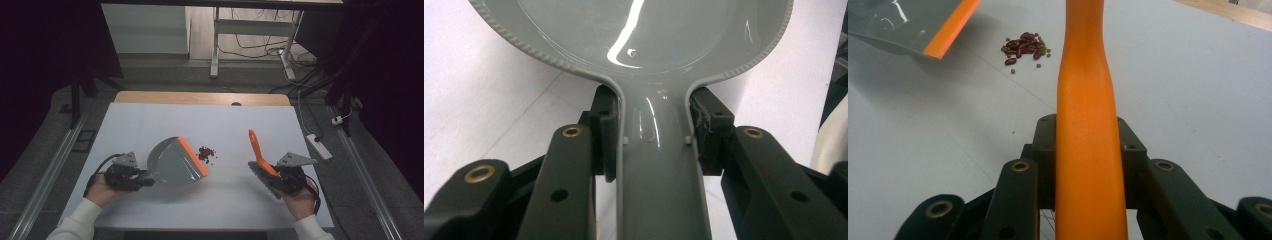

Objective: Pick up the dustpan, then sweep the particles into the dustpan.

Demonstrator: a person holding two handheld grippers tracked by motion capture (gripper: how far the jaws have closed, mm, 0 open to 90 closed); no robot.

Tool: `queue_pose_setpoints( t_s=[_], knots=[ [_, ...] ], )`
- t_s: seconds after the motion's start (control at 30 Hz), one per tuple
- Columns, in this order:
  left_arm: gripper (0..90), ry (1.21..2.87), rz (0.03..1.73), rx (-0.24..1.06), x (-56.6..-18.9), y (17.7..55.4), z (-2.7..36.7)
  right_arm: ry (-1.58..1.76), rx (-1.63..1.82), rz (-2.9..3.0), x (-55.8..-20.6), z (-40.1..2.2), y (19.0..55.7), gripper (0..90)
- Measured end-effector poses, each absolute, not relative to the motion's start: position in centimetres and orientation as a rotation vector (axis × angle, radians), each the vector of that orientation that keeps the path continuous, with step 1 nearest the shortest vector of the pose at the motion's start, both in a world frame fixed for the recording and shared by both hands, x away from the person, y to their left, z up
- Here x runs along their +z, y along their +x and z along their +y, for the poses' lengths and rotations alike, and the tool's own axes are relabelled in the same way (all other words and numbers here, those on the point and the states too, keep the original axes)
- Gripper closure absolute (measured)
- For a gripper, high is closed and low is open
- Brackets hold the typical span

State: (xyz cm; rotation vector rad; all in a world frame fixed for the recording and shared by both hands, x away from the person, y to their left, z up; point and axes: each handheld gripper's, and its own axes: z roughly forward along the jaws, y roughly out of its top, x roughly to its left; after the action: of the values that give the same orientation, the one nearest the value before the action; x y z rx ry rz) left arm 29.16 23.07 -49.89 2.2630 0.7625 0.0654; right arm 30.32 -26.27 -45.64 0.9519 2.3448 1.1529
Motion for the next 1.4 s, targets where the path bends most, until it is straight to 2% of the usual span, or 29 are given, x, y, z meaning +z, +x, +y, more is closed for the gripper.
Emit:
queue_pose_setpoints(
  t_s=[0.73, 1.4],
  knots=[
    [61.4, 2.375, 0.751, -0.007, -50.6, 29.7, 21.8, 0.913, 1.173, 2.383, -45.3, -22.5, 33.7, 70.3],
    [61.4, 2.374, 0.774, -0.003, -50.8, 30.0, 21.6, 0.845, 1.173, 2.438, -45.0, -17.3, 37.2, 70.3]
  ],
)
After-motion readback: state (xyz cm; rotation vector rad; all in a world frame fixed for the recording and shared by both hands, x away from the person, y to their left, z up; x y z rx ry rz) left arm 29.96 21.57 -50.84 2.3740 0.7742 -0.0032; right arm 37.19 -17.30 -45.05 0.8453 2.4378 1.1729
